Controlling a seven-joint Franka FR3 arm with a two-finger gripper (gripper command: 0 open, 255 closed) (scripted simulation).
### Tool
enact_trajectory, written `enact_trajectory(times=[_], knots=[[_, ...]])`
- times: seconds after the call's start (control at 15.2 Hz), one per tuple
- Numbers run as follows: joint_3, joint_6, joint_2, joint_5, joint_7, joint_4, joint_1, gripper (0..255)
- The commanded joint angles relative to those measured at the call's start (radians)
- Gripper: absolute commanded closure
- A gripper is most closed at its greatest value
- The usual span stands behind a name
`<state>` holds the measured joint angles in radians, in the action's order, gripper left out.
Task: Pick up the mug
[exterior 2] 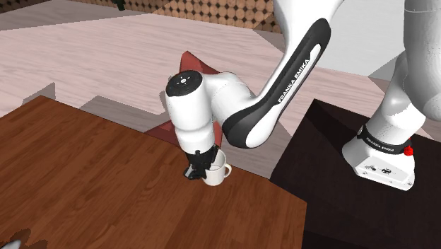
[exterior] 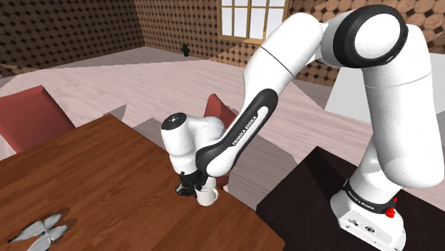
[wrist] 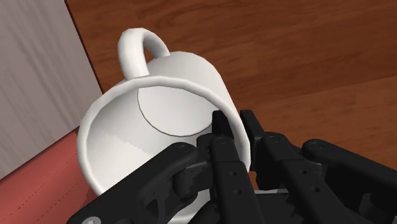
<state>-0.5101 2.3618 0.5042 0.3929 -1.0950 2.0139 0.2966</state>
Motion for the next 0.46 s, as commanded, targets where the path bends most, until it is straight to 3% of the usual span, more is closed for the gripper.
enact_trajectory(times=[0.0, 0.4], knots=[[-0.011, -0.019, -0.021, -0.015, 0.010, 0.000, -0.008, 255], [-0.031, -0.057, -0.063, -0.046, 0.031, -0.002, -0.023, 255]])
